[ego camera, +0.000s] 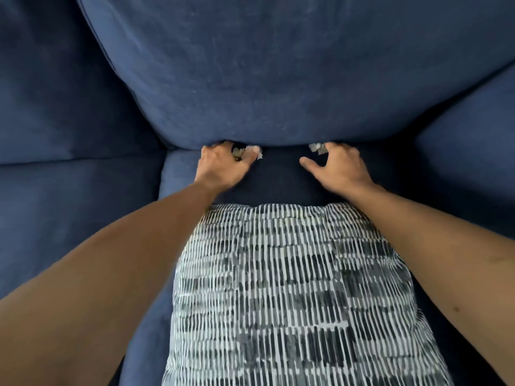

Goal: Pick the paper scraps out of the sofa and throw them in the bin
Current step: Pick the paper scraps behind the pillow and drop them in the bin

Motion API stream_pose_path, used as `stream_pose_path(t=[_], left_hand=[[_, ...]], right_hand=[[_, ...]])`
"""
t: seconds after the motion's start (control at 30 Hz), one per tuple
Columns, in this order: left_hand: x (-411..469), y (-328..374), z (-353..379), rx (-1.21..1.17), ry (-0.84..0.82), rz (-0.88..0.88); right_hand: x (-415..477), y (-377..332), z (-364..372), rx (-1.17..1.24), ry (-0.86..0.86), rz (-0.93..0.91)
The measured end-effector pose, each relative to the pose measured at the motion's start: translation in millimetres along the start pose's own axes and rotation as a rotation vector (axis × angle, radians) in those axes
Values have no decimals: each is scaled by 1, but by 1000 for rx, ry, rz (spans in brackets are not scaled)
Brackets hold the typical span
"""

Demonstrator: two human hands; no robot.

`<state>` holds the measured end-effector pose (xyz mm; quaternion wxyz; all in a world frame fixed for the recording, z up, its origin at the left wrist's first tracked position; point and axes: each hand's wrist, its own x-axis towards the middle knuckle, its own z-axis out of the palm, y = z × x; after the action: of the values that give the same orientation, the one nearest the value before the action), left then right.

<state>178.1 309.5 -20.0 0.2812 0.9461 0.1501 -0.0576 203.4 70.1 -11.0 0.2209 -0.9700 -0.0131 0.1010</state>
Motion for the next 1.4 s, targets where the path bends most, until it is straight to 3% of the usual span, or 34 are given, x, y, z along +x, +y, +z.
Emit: stream_pose_path(t=[0.3,0.47,0.8,1.4], left_hand=[[12,3,23,65,71,0],[16,0,15,-59,19,26],[-1,0,-6,-146,9,30],[-107,112,-114,-215,30,156]], right_hand=[[20,3,13,153,130,67],[29,-4,13,352,230,123],[10,-9,-2,405,217,184],[-130,-38,-166,479,300,108]])
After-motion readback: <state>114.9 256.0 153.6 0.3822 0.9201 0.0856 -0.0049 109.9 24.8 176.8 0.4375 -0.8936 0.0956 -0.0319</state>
